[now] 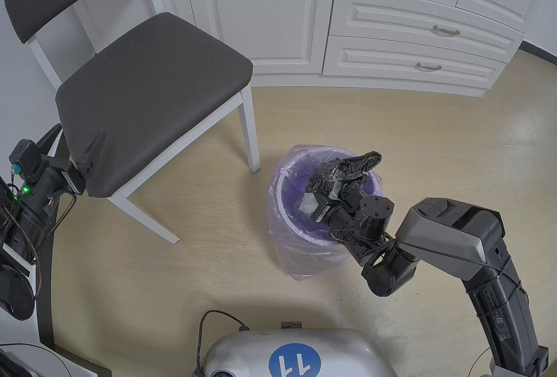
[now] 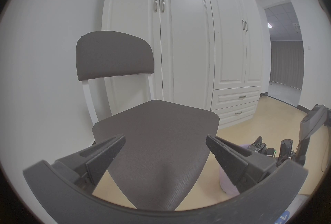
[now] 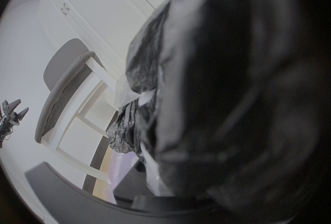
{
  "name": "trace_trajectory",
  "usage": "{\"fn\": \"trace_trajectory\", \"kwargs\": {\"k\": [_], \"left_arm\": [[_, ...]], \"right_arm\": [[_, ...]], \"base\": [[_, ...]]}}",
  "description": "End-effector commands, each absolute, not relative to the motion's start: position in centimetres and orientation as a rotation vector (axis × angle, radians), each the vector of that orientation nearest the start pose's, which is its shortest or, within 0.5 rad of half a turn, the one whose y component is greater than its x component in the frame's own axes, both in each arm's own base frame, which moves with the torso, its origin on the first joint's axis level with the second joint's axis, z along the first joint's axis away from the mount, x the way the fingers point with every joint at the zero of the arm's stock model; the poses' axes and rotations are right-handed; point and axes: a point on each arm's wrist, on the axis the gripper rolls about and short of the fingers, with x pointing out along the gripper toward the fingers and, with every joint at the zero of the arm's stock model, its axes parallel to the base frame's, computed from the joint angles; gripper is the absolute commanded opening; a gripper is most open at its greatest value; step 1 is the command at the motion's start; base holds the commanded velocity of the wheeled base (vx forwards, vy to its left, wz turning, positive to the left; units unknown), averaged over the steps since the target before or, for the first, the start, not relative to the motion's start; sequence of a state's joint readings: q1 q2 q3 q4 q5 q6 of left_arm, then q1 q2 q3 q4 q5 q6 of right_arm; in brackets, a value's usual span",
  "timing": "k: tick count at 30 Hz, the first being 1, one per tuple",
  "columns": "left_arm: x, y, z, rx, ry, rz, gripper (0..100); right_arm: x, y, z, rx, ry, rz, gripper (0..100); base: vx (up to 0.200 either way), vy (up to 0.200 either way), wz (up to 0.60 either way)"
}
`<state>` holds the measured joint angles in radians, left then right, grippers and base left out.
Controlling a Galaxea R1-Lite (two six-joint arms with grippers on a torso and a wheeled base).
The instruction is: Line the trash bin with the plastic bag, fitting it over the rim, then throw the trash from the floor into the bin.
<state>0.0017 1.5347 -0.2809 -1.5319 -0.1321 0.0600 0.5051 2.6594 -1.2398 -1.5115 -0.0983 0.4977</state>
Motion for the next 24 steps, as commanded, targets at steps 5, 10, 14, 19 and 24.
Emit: {"fn": "trace_trajectory", "kwargs": {"k": [5, 10, 14, 19, 24], "left_arm": [[21.4, -0.3, 18.5, 0.078, -0.281, -0.121, 100], [21.5, -0.3, 18.5, 0.078, -0.280, -0.121, 100], [21.5, -0.3, 18.5, 0.078, -0.280, -0.121, 100], [21.4, -0.3, 18.5, 0.078, -0.278, -0.121, 100], [21.4, -0.3, 18.5, 0.078, -0.278, -0.121, 100]], "right_arm": [[41.3, 22.2, -0.6, 0.516, -0.001, 0.414, 0], [41.7, 21.6, 0.0, 0.518, -0.016, 0.405, 100], [41.7, 21.5, 0.1, 0.519, -0.021, 0.403, 100], [41.6, 21.5, -0.1, 0.519, -0.019, 0.406, 100], [41.5, 21.5, 0.5, 0.522, -0.032, 0.409, 100]], "base": [[0.000, 0.000, 0.00], [0.000, 0.000, 0.00], [0.000, 0.000, 0.00], [0.000, 0.000, 0.00], [0.000, 0.000, 0.00]]}}
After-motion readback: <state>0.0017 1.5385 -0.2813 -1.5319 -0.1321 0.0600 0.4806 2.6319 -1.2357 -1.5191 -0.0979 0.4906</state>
